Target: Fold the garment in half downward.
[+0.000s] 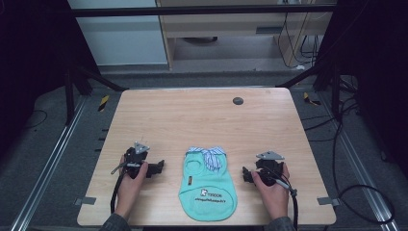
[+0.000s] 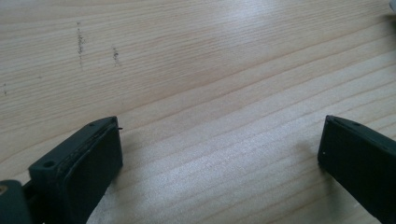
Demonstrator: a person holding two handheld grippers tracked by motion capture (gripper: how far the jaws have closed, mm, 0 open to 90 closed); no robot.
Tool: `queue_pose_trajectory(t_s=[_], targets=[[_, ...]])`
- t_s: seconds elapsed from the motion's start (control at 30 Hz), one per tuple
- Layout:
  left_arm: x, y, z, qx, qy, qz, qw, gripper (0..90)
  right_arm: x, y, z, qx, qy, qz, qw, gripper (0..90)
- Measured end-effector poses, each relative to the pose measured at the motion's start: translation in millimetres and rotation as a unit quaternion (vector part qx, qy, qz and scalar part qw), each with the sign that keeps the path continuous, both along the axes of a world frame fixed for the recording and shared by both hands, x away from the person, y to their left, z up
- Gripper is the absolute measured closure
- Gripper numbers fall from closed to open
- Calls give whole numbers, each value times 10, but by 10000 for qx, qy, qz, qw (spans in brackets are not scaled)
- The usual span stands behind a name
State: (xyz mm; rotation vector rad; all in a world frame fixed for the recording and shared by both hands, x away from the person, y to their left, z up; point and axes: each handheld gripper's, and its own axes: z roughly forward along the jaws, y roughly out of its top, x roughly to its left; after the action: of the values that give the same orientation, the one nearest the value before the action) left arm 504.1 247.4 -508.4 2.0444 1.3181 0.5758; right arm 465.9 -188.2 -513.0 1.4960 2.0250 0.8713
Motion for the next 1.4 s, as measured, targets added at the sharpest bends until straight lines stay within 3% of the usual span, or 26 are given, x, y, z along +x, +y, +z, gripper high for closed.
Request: queue_pose_trajectory(t_s=[0.4,0.57,0.7,0.83,0.9,1.0,1.1,1.13,1.17,1.33,1.37,1.4], targets=[[-85,-24,-1,-5,7,-68,10000,0,-19,21,-1,6,2,13,10000,14],[-90,14,0,8,4,-291,9996,0,-26,31,0,4,-1,10,10000,26],[-109,22,1,2,-31,-267,9996,1,-78,81,22,72,-140,104,9998,191],[-142,22,10,-31,-172,-394,9991,51,-104,156,44,164,-174,243,9994,230],[-167,10,13,-23,-229,-458,9987,53,-126,200,73,71,-264,302,9992,268],[-222,-14,23,-42,-201,-577,9981,55,-170,258,131,89,-346,418,9985,317],[-273,-49,64,35,-35,-684,9976,77,-184,291,153,25,-400,490,9980,352],[-312,-82,100,13,-12,-800,9968,77,-183,314,159,-99,-438,588,9973,366],[-373,-130,154,-54,-121,-918,9957,78,-178,333,164,-209,-451,704,9963,414],[-378,-259,267,-146,-320,-1253,9915,68,-135,328,221,-87,-343,881,9955,496],[-332,-325,298,-135,-326,-1344,9903,71,-75,345,258,-209,-205,1061,9939,518],[-332,-325,298,-135,-326,-1344,9903,74,-75,345,258,-209,-205,1061,9939,518]])
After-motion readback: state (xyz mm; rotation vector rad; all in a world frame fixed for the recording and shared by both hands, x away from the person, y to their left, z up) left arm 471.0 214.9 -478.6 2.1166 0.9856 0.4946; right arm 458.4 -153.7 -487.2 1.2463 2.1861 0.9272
